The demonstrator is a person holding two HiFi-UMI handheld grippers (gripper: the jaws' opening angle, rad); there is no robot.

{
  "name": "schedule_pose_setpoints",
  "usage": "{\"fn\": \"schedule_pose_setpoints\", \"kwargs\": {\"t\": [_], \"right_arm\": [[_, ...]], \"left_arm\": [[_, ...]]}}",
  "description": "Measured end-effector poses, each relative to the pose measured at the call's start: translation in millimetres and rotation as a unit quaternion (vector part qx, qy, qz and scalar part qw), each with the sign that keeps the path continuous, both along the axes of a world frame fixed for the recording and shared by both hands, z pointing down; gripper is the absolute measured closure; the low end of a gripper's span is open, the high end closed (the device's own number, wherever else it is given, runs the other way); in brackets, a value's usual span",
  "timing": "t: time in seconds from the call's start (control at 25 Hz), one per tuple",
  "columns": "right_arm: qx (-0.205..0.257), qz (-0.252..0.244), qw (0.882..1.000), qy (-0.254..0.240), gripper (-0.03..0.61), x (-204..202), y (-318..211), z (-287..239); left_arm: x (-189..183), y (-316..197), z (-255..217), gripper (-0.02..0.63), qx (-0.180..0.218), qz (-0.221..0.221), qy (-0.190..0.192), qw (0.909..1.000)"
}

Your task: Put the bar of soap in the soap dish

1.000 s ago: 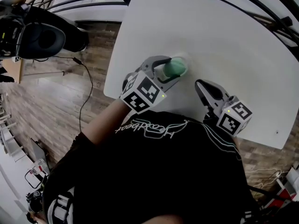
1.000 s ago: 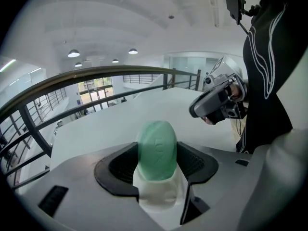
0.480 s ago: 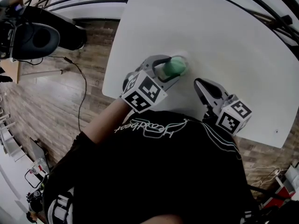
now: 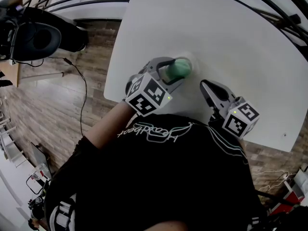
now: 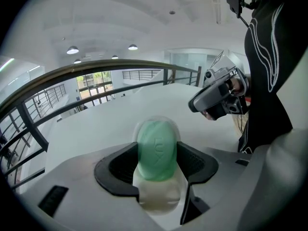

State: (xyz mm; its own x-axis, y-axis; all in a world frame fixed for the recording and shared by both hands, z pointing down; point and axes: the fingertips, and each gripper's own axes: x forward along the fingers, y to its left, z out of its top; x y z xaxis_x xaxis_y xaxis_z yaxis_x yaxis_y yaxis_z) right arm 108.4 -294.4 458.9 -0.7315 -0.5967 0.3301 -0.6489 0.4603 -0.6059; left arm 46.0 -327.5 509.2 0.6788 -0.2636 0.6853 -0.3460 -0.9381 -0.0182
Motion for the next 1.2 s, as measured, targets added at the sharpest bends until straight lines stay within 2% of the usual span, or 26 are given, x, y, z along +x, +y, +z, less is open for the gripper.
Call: {"fn": "schedule_pose_setpoints", "kwargs": {"t": [0.28, 0.64, 1.0, 1.08, 1.2], "right_arm": [[-0.001, 0.005, 1.000, -0.002, 0.560, 0, 0, -1], [-0.003, 0.002, 1.000, -0.004, 0.560, -1, -1, -4], [-0.002, 0.001, 1.000, 0.001, 0.560, -1, -1, -3], [0.001, 0.004, 1.000, 0.005, 0.560, 0, -2, -4], [0.011, 0.009, 1.000, 0.010, 0.560, 3, -4, -10]], "left_arm": [[-2, 2, -1, 0.353, -0.019, -0.002, -0.001, 0.9998], [0, 4, -5, 0.353, -0.024, 0.000, 0.000, 0.9997], [1, 0, -4, 0.340, 0.007, 0.006, -0.001, 1.0000], [1, -3, -7, 0.308, 0.018, 0.002, 0.007, 0.9998], [-2, -5, -16, 0.301, 0.015, -0.012, 0.032, 0.9993]]}}
